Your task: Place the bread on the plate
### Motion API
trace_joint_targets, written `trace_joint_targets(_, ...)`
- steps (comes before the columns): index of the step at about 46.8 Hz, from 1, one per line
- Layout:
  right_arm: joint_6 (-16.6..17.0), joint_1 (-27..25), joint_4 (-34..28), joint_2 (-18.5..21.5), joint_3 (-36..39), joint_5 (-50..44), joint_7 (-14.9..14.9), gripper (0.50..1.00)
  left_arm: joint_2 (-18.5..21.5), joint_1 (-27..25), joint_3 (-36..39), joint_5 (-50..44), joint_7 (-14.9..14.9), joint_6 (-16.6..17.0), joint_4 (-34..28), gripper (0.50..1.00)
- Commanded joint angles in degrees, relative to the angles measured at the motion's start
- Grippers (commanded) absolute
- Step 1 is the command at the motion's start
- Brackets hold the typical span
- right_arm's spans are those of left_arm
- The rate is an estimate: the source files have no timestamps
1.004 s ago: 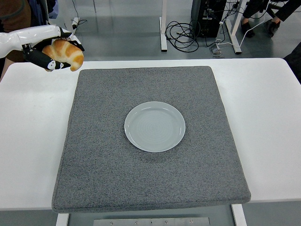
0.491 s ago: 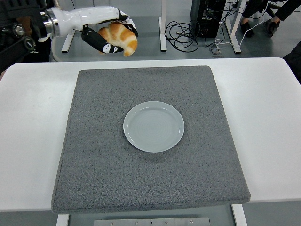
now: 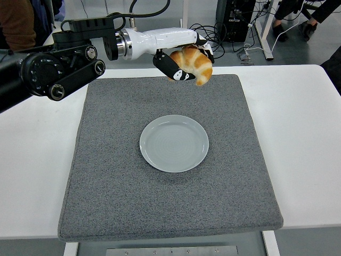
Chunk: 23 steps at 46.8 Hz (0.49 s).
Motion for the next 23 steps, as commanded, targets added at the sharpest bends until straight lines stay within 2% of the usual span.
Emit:
trace_joint_targets(1, 0.01, 0.00, -0.02, 0.00, 0.00, 0.00, 0.00, 1.000, -1.20, 1.11, 1.43, 0.03, -0.15, 1.28, 0.00, 0.500)
trace_joint_targets(9, 0.00, 0.00, -0.02, 0.00, 0.00, 0.00, 0.00, 1.000, -2.17, 3.66, 4.51, 0.03, -0.68, 5.85, 0.00, 0.500)
trace_joint_targets(23, 0.00, 0.00, -0.02, 0.00, 0.00, 0.00, 0.00, 1.000, -2.17, 9.46, 4.68, 0.55, -0.85, 7.70, 0.00, 0.500)
